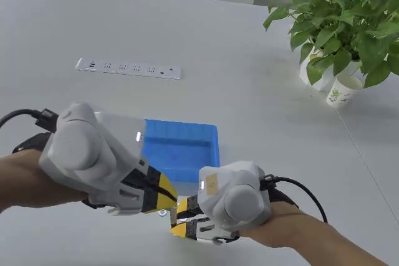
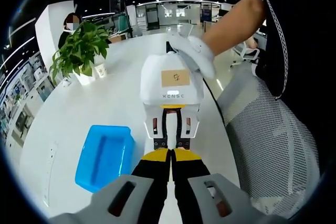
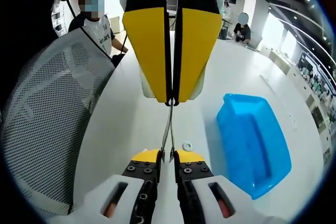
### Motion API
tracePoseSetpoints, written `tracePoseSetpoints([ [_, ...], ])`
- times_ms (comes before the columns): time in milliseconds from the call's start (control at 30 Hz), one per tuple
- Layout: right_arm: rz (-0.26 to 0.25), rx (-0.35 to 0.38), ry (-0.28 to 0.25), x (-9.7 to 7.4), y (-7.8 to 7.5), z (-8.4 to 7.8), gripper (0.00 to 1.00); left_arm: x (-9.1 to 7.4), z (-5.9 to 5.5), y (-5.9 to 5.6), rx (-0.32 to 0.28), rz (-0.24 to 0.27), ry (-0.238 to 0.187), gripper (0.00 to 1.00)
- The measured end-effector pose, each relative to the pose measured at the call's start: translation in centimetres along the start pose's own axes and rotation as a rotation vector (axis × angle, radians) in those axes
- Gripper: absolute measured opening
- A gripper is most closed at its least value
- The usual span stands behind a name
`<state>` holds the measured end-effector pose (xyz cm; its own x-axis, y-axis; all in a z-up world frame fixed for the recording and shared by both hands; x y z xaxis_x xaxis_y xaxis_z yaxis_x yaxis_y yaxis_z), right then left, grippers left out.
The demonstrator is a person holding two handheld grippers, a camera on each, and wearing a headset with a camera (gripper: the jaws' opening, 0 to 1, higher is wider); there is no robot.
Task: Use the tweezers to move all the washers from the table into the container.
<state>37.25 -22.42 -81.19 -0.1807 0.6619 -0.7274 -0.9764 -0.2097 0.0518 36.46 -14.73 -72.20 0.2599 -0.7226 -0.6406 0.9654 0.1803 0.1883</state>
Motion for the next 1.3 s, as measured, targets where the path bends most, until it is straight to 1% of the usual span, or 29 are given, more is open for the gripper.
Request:
tracePoseSetpoints([
  [333,0.007,0.018,-0.016,0.2,0.0,-0.3,0.1,0.1,0.1,0.1,0.0,-0.006,-0.001,0.05],
  [433,0.005,0.022,-0.019,0.2,0.0,-0.3,0.1,0.3,0.1,0.2,0.013,-0.003,-0.005,0.05],
  [533,0.006,0.019,-0.018,0.2,0.0,-0.3,0.1,0.6,-0.2,0.0,0.025,-0.017,0.005,0.1],
  [633,0.006,0.019,-0.017,0.3,0.1,-0.3,0.1,0.8,-0.3,-0.1,0.023,-0.026,0.003,0.1],
  [767,0.005,0.018,-0.016,0.2,0.1,-0.3,0.1,1.3,-1.0,-0.3,0.009,-0.038,0.012,0.1],
  [833,0.006,0.019,-0.016,0.2,0.1,-0.3,0.1,1.5,-1.2,-0.4,0.005,-0.035,0.012,0.1],
  [900,0.006,0.018,-0.015,0.2,0.1,-0.3,0.1,1.7,-1.4,-0.4,-0.021,-0.032,-0.004,0.1],
  [933,0.006,0.019,-0.016,0.2,0.1,-0.3,0.1,1.7,-1.5,-0.4,-0.026,-0.032,-0.005,0.1],
  [1067,0.007,0.017,-0.015,0.3,0.1,-0.3,0.1,2.0,-1.8,-0.4,-0.04,-0.026,-0.013,0.09],
  [1200,0.007,0.021,-0.019,0.3,0.1,-0.3,0.1,2.5,-2.3,-0.3,-0.053,-0.022,-0.016,0.07],
  [1300,0.007,0.022,-0.018,0.3,0.1,-0.3,0.11,2.4,-2.2,-0.4,-0.055,-0.022,-0.025,0.07],
])
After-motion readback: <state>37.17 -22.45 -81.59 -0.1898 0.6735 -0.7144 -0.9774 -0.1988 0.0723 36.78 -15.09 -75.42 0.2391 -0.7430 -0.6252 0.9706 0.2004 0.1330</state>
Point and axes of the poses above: the centre of the closed fingertips' face, and the gripper's own axes: x roughly forward along the fingers, y roughly to its left, z roughly out of its top, the point moved 7 cm from there along -x, roughly backward along the fingers, and after that the axes turned 10 degrees about z, right-handed, at the moved point
